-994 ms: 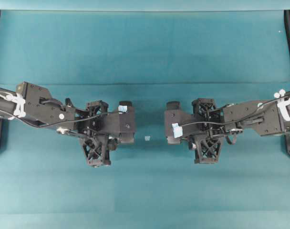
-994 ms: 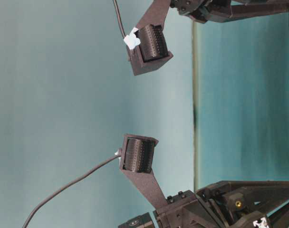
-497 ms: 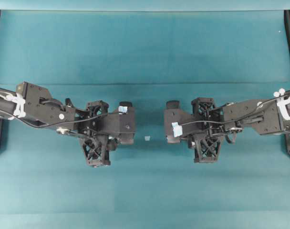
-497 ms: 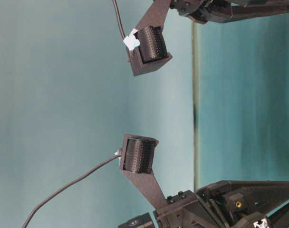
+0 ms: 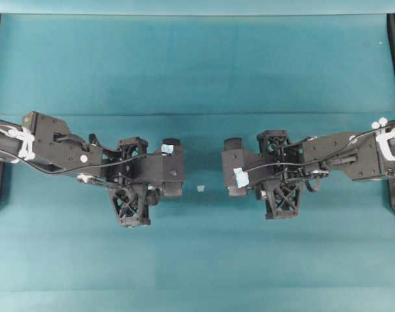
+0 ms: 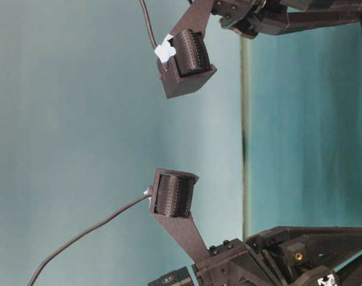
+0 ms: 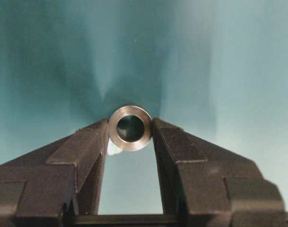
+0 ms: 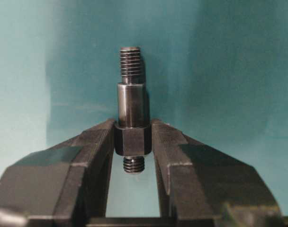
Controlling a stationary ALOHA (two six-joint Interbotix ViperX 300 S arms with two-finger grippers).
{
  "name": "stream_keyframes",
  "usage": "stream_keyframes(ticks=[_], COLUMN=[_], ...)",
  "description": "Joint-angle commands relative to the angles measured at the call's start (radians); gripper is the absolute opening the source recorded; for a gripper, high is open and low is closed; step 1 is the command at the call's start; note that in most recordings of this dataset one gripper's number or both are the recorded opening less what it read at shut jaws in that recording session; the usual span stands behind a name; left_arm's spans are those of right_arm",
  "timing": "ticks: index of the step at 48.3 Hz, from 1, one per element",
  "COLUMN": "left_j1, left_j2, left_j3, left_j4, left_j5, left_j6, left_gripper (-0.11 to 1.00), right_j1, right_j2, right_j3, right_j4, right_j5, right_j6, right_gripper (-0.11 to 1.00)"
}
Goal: Insert the washer onto the shaft with both hands.
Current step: 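Close left gripper on the washer and right gripper on the shaft, then lift both parts and rotate grippers to face each other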
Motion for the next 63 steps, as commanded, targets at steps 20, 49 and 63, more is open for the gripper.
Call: stream_keyframes(ticks=[20,49,63], left_j1=[-0.002,0.0,0.0], left_j2=[-0.015,-0.02,-0.13], left_j3=[-0.005,0.0,0.054], left_j4=[0.002,0.002,0.002], left_j5=[-0.008,-0.009,-0.057], left_j6=[0.005,0.017,0.015], left_gripper=[0.37,0.37,0.37], right_j1=[-0.037,-0.031,-0.028], right_j2=[0.011,0.006,-0.071], right_j3=[0.008,0.009,0.048], right_j4=[0.009,0.009,0.009], right_j5=[0.003,-0.011,-0.141], right_j6=[-0.008,0.025,0.086], right_gripper=[0.01,0.01,0.0])
